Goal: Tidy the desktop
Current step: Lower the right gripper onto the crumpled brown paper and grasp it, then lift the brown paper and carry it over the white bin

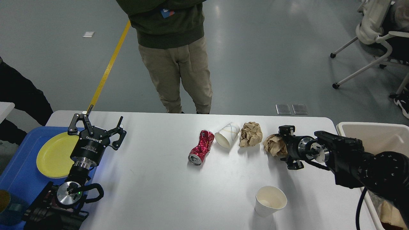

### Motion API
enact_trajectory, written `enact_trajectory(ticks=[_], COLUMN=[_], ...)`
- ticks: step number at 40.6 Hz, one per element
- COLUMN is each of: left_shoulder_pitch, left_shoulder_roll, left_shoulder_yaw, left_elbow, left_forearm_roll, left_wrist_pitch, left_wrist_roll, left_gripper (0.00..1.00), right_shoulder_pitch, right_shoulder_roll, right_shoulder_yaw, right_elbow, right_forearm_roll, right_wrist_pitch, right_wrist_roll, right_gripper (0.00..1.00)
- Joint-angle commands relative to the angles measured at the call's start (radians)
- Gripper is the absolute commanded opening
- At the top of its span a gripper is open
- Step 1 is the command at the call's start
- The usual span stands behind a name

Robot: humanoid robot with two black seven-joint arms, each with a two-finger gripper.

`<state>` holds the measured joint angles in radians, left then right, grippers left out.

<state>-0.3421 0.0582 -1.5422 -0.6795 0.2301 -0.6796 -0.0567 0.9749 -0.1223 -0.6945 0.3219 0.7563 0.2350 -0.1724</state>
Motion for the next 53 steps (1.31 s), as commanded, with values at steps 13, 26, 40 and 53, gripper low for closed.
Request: enact_trajectory(ticks=[13, 26, 40, 53], left_shoulder_pitch=[0.0, 0.0, 0.0, 0.0], left_shoulder_roll=[0.002, 0.0, 0.0, 0.0], left_shoulder_yaw=[0.001, 0.001, 0.001, 0.001], left_elbow=[0.0, 0.0, 0.0, 0.0], left_forearm_roll=[0.0, 0.0, 0.0, 0.0], left_wrist_pitch=[0.0, 0.0, 0.0, 0.0], left_wrist_roll=[0.0, 0.0, 0.0, 0.0], left_gripper=[0.96, 0.96, 0.96, 0.96], right_shoulder_pitch=[-0.013, -0.001, 0.077, 0.287], right_shoulder_roll=[-0.02, -0.031, -0.109, -0.276], right_shoulder_yaw=[0.0, 0.0, 0.0, -0.036], right_elbow=[0.002, 0.022, 0.149, 0.413], right_forearm_roll=[-0.087, -0.115, -0.187, -0.396], right_wrist_pitch=[-0.005, -0.005, -0.008, -0.003], right_wrist_roll=[0.004, 0.001, -0.01, -0.076], right_gripper=[0.01, 0.0, 0.0, 0.0])
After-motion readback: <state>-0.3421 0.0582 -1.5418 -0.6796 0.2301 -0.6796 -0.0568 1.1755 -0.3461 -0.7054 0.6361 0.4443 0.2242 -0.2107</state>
